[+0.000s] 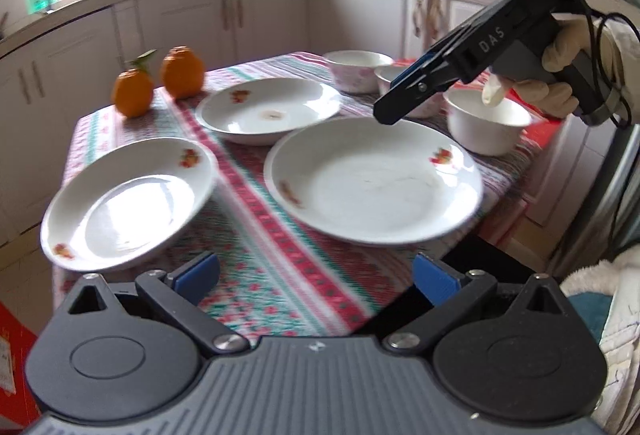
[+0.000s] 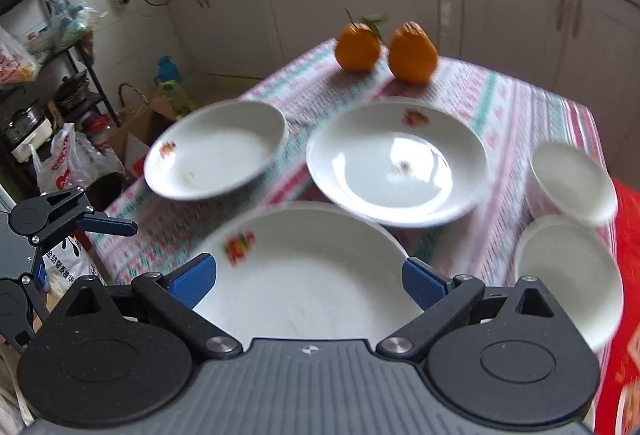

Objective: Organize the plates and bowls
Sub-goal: 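Lift the held plate with the right gripper and carry it toward another plate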

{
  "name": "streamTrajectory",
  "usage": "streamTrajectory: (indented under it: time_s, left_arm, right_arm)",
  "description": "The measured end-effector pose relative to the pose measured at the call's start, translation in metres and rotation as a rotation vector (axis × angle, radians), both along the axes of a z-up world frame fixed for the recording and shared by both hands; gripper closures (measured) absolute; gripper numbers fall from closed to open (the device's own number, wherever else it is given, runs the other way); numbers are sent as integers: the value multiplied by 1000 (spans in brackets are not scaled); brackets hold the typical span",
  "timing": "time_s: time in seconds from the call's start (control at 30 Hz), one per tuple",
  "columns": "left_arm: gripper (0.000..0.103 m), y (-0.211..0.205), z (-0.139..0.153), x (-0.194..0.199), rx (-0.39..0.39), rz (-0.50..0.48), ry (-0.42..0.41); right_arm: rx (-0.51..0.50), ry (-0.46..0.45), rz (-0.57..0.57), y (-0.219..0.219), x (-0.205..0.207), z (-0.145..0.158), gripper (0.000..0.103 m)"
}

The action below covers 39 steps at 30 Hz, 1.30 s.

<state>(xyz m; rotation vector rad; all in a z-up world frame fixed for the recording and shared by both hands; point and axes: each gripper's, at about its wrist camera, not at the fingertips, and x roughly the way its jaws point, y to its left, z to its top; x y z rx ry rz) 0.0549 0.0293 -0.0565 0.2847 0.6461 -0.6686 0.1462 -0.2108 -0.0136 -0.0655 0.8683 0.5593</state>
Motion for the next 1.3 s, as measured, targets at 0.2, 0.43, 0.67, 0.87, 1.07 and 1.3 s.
streamTrajectory:
  time_s: [0.2, 0.43, 0.67, 0.87, 1.07, 1.3]
  left_arm:
    - [1, -22, -10, 1, 7, -49, 14]
    - [1, -36, -17, 9, -5, -60, 32]
    - [1, -44, -20, 13, -18, -85, 37]
    - [1, -45, -21, 16, -23, -89, 43]
    - [1, -45, -21, 16, -29, -95, 47]
    - [1, -45, -21, 17, -27, -100, 54]
  right_arm:
    - [1, 41, -30, -16, 1, -18, 2]
    - [-2, 82, -30, -23, 15, -37, 2]
    - [-6, 104, 9, -19, 25, -44, 7]
    - [-22, 107, 45, -15, 30, -46, 22]
    - [-34, 117, 73, -15, 38, -48, 26]
    - [-28, 151, 102, -16, 49, -52, 33]
